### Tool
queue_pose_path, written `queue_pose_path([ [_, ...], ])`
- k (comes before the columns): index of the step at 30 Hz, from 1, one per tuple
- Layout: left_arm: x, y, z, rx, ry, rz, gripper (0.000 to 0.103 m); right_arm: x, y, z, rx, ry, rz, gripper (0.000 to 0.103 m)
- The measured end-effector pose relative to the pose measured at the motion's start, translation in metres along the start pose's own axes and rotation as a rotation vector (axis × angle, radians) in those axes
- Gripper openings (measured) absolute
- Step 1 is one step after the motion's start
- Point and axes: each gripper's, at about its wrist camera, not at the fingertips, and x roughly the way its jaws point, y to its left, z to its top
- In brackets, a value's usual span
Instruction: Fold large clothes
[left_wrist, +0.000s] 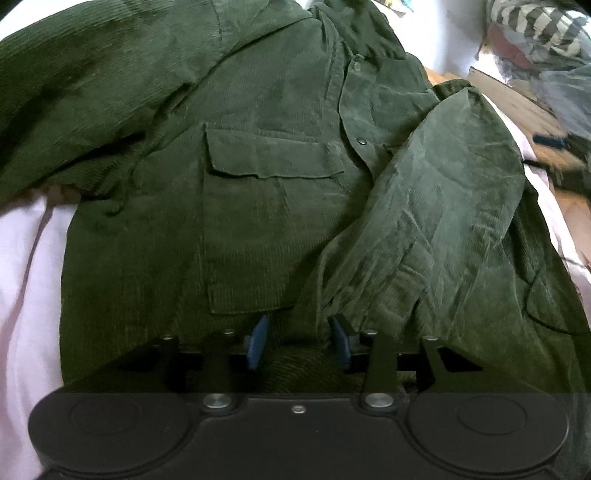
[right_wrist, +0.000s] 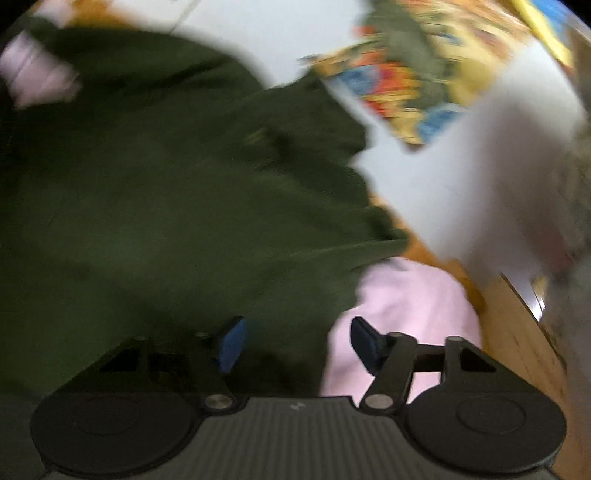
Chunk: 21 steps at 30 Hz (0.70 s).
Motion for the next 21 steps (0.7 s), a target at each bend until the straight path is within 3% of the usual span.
queue_pose_path([
  [2,0.0,0.0,-0.002,0.003,-0.004,0.006,0.049,0.012,0.019,-0.001,-0.083,0.02,-0.031,0.056],
  [3,0.0,-0.001,-0.003,0.008,-0.007,0.012,0.05,0.018,0.024,0.0,-0.103,0.025,-0.062,0.048],
  [4,-0.001,-0.002,-0.005,0.015,-0.01,0.019,0.051,0.021,0.026,0.001,-0.096,0.029,-0.088,0.023],
  [5,-0.001,-0.002,-0.006,0.02,-0.011,0.023,0.052,0.024,0.022,0.002,-0.06,0.038,-0.124,0.008],
  [8,-0.003,0.0,-0.008,0.01,-0.015,0.023,0.05,0.012,0.001,0.003,0.137,0.002,-0.147,0.007],
  [11,-0.004,0.001,-0.008,0.002,-0.013,0.012,0.035,-0.003,-0.005,-0.004,0.242,-0.026,-0.205,0.006],
  [15,-0.005,-0.006,-0.011,0.007,-0.027,-0.011,0.035,0.024,0.0,-0.02,0.346,0.07,-0.175,0.006],
  [17,0.0,-0.01,-0.013,0.006,-0.014,-0.015,0.036,0.035,0.001,-0.017,0.388,0.077,-0.171,0.008],
  [20,0.008,-0.016,-0.013,0.037,0.008,0.018,0.04,0.026,-0.002,-0.01,0.46,0.063,-0.18,0.016],
  [21,0.006,-0.015,-0.012,0.028,0.007,0.017,0.04,0.019,0.001,-0.009,0.469,0.058,-0.186,0.029],
])
